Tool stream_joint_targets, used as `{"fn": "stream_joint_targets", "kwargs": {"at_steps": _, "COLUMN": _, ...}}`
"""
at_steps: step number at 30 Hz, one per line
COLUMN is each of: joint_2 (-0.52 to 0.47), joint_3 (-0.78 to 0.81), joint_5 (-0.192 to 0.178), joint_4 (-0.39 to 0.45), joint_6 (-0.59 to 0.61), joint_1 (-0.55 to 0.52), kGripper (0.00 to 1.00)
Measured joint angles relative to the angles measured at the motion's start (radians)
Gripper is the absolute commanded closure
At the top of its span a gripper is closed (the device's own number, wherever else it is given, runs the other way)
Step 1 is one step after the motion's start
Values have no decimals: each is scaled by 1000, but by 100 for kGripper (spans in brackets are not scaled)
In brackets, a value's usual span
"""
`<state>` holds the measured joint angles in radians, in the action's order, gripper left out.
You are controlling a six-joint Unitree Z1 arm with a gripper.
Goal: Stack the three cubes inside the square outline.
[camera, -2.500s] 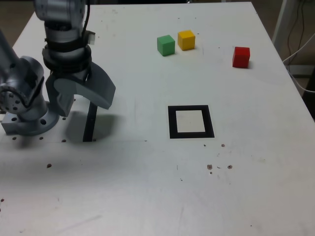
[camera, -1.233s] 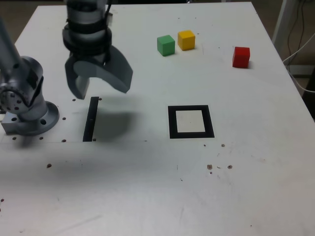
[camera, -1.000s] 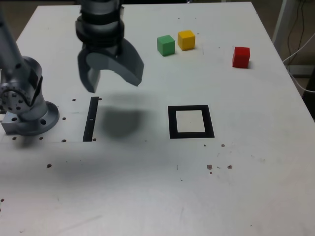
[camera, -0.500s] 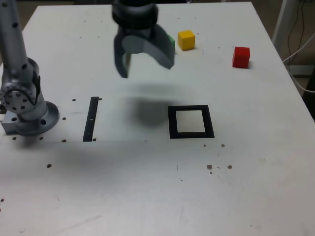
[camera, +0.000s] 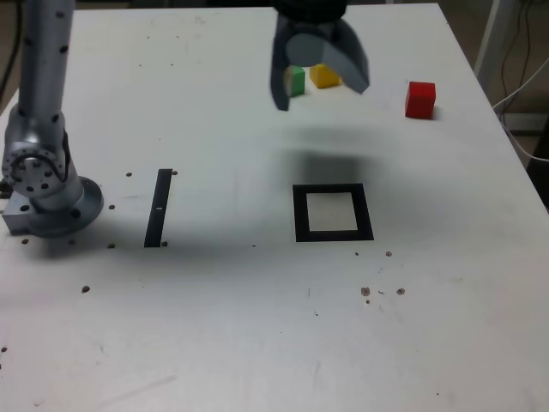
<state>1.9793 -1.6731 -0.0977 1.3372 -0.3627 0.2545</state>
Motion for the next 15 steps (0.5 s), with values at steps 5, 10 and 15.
{"fn": "stream_joint_targets", "kwargs": {"at_steps": 5, "joint_2": 97, "joint_3": -150, "joint_5": 4, "joint_4": 53, "joint_6": -28, "joint_1": 25, "kGripper": 1}}
{"fn": "stream_joint_targets", "kwargs": {"at_steps": 10, "joint_2": 186, "joint_3": -297, "joint_5": 5, "joint_4": 97, "joint_6": -54, "joint_1": 48, "kGripper": 1}}
{"fn": "stream_joint_targets", "kwargs": {"at_steps": 15, "joint_2": 244, "joint_3": -394, "joint_5": 5, "joint_4": 130, "joint_6": -67, "joint_1": 61, "kGripper": 1}}
